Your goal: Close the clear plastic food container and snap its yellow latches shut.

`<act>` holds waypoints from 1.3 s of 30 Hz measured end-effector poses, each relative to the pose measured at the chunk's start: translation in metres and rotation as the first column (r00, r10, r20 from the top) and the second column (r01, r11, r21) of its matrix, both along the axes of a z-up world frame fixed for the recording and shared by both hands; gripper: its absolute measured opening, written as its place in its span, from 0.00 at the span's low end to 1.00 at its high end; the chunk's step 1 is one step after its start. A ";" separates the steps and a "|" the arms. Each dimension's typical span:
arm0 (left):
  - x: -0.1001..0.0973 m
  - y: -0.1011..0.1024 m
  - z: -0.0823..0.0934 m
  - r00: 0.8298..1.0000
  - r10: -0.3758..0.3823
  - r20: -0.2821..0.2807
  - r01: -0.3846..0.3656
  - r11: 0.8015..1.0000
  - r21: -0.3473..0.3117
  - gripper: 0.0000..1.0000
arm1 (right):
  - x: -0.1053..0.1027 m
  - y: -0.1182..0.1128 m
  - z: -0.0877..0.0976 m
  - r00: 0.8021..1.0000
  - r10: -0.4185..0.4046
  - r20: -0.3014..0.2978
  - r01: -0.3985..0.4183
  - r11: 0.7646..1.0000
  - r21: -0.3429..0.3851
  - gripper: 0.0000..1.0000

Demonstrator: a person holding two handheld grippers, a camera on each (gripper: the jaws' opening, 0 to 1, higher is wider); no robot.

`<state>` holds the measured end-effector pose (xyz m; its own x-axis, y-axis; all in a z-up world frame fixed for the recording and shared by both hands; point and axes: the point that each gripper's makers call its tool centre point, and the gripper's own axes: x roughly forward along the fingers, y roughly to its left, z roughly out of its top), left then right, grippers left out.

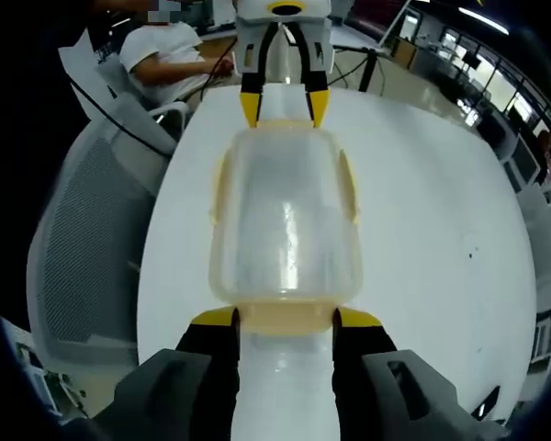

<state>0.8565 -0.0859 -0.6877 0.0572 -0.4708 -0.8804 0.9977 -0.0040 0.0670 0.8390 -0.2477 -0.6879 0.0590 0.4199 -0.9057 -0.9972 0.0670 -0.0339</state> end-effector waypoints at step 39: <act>0.003 -0.060 -0.023 1.000 -0.003 -0.013 0.003 0.999 -0.032 0.32 | 0.003 -0.060 -0.027 1.000 -0.007 0.009 0.008 0.995 -0.101 0.36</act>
<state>0.8600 -0.1458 -0.7108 0.0444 -0.4990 -0.8655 0.9985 -0.0052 0.0542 0.8422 -0.3082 -0.7150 0.0700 0.3259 -0.9428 -0.9963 0.0700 -0.0498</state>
